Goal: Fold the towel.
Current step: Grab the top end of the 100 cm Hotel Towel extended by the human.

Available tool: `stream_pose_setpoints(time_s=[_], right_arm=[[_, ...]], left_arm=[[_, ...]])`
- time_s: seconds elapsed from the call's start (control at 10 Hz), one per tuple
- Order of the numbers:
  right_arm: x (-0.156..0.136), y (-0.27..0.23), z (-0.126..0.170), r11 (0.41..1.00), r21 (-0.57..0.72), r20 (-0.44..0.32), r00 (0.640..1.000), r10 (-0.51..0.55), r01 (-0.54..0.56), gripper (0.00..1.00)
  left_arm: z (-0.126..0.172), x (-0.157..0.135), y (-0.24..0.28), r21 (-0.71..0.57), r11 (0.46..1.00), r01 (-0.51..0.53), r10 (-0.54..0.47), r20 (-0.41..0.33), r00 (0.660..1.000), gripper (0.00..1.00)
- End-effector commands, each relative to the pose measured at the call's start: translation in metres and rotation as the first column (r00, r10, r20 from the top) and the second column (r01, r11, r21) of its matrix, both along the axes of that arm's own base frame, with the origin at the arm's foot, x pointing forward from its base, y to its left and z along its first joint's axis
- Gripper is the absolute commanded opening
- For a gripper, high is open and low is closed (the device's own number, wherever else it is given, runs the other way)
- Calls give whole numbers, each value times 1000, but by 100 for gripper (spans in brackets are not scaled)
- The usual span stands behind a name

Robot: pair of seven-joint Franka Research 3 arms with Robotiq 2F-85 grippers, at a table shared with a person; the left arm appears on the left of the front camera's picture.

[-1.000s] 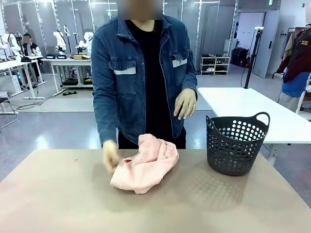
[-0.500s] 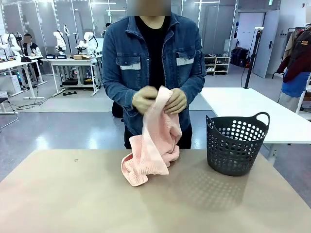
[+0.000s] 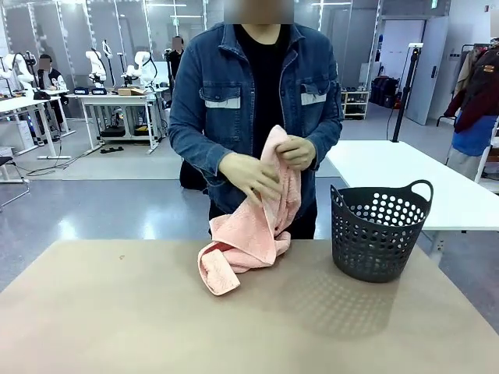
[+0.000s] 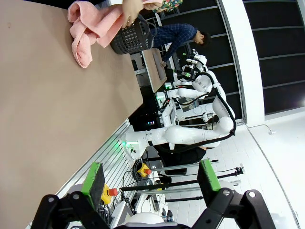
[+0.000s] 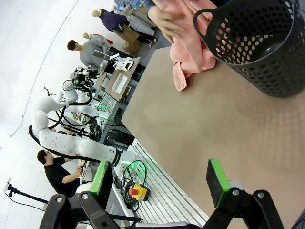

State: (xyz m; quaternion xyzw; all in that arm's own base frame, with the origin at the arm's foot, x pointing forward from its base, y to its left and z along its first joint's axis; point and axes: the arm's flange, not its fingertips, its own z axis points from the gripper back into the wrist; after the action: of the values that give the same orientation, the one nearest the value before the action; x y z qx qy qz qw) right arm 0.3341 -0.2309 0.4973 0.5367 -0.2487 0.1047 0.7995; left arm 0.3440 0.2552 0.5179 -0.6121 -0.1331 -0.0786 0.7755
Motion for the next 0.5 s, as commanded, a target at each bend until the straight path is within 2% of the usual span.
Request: stream_pose_setpoints(time_s=[0.0,0.4], right_arm=[[1,0,0,1000,12,18,1000,3,-3,100],[1,0,0,1000,12,18,1000,3,-3,100]], left_arm=[[1,-1,0,-6,1000,3,-3,9,1000,100],[1,-1,0,-6,1000,3,-3,9,1000,100]])
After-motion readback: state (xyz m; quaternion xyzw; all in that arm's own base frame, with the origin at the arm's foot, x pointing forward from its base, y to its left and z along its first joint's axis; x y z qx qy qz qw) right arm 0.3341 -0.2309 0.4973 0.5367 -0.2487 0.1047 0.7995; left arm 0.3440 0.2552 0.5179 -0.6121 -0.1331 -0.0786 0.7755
